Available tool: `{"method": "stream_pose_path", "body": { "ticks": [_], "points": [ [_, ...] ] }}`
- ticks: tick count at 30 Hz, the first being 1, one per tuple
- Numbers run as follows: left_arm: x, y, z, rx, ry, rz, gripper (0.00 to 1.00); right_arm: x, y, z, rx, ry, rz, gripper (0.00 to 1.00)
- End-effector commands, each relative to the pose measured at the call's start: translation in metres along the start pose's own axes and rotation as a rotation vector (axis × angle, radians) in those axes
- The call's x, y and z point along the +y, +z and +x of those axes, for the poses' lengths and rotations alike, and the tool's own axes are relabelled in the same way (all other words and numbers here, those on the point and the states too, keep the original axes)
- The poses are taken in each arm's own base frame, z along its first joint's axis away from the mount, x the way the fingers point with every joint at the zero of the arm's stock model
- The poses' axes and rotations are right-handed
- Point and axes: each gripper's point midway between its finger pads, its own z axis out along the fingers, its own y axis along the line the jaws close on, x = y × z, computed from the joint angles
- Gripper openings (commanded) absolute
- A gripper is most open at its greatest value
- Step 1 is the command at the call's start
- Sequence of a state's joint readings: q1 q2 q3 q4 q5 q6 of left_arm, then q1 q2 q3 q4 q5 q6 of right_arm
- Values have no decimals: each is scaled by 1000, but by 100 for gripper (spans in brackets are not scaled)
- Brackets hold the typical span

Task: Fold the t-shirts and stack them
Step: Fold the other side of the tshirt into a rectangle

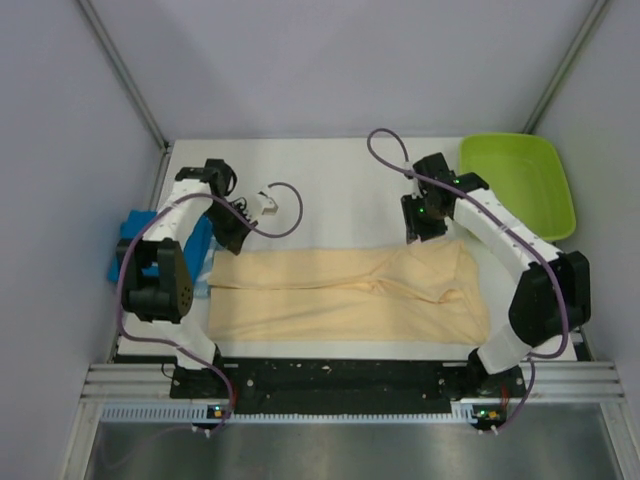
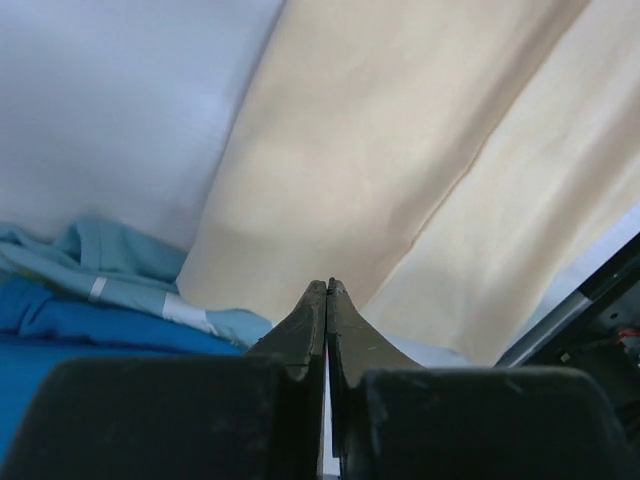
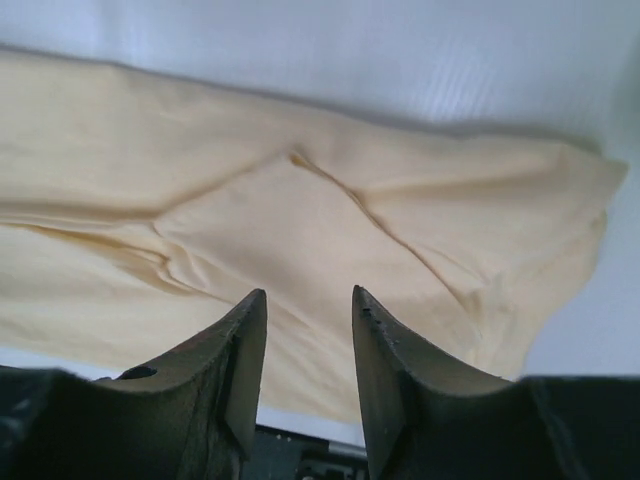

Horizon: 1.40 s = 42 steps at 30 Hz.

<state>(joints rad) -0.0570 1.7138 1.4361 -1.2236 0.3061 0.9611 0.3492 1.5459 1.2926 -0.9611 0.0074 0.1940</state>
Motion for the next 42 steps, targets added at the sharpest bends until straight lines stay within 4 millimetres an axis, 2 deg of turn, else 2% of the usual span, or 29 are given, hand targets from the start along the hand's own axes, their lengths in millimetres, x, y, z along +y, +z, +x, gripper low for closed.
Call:
{"method": "stream_pose_path", "body": {
  "ticks": [1,3,4,7,11,14,19,26,32,35,37,38,42],
  "points": [
    [8,42,4,30,-121,11,0,28,23,-56,-109,-56,-75,41],
    [4,53,19,84,-132,21,0,30,42,-61,-73,-87,-82,48],
    [-4,60,32,118,-133,35,0,29,56,-59,-44,-100,-74,49],
    [-13,72,53,175,-124,29,0,30,81,-53,17,-110,-78,50],
    [-14,84,69,227,-132,5,0,35,97,-36,91,-90,-110,47],
    [-15,87,71,231,-145,9,0,34,95,-19,125,-66,-112,45],
    [-11,86,64,221,-151,16,1,33,81,-4,119,-58,-100,45],
    [-7,81,64,235,-142,4,1,31,65,-10,45,-100,-3,45],
    [-9,80,64,233,-140,2,1,38,65,-9,53,-114,-26,45],
    [-8,80,64,231,-136,2,1,38,73,-7,76,-109,-22,45],
    [-9,80,64,232,-140,3,1,37,81,-4,97,-114,-11,40],
    [-8,79,63,231,-138,2,1,35,84,-3,105,-114,-7,34],
    [-10,78,64,232,-135,1,1,37,80,-3,99,-100,-13,1]
  ]
}}
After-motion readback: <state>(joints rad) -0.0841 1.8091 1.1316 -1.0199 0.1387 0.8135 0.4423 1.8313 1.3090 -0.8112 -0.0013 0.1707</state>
